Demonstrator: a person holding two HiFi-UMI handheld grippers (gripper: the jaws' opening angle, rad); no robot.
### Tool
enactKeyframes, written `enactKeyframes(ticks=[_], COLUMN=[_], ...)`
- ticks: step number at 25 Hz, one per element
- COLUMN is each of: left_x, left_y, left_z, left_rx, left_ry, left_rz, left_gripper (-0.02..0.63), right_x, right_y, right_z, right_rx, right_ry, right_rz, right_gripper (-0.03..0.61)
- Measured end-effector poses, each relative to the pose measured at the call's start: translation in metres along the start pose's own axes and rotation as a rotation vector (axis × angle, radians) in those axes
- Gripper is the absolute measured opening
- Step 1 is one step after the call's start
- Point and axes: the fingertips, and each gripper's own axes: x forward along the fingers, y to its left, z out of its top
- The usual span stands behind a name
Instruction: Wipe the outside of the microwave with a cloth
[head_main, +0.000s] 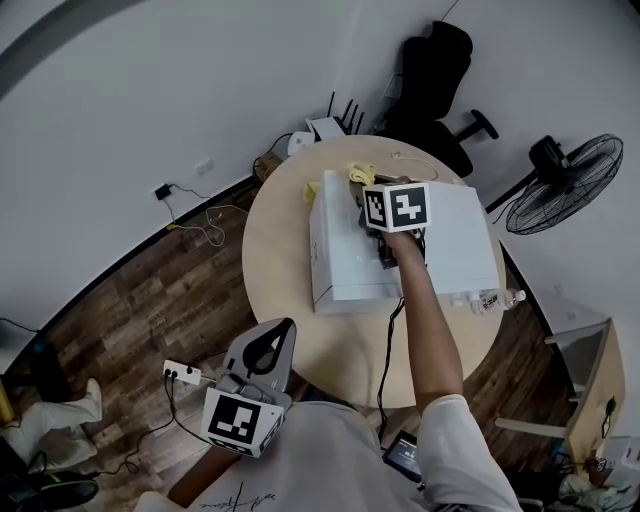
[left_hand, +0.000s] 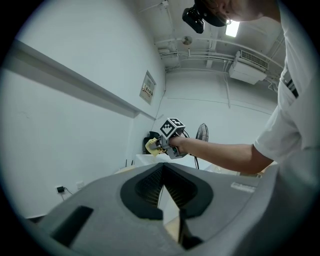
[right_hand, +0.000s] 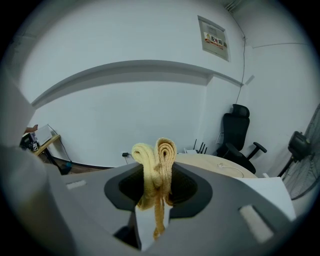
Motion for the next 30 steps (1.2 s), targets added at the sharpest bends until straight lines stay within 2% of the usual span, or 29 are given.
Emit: enactKeyframes(ticks=[17,30], left_x=[0.059,0.104], left_y=[-0.069,-0.109], left_z=[-0.003,-0.014], left_rx=[0.025,0.021], left_ry=[0.033,0.070], left_rz=[-0.164,-0.224], left_gripper=[-0.011,-0.011], right_x=[-0.075,-0.133], right_y=[-0.142,-0.254], right_z=[-0.048,-0.092], right_rx=[0.103,0.180], right_ry=[0.009,0.047], right_rz=[-0.168,-0.295], right_gripper=[0.126,0.126])
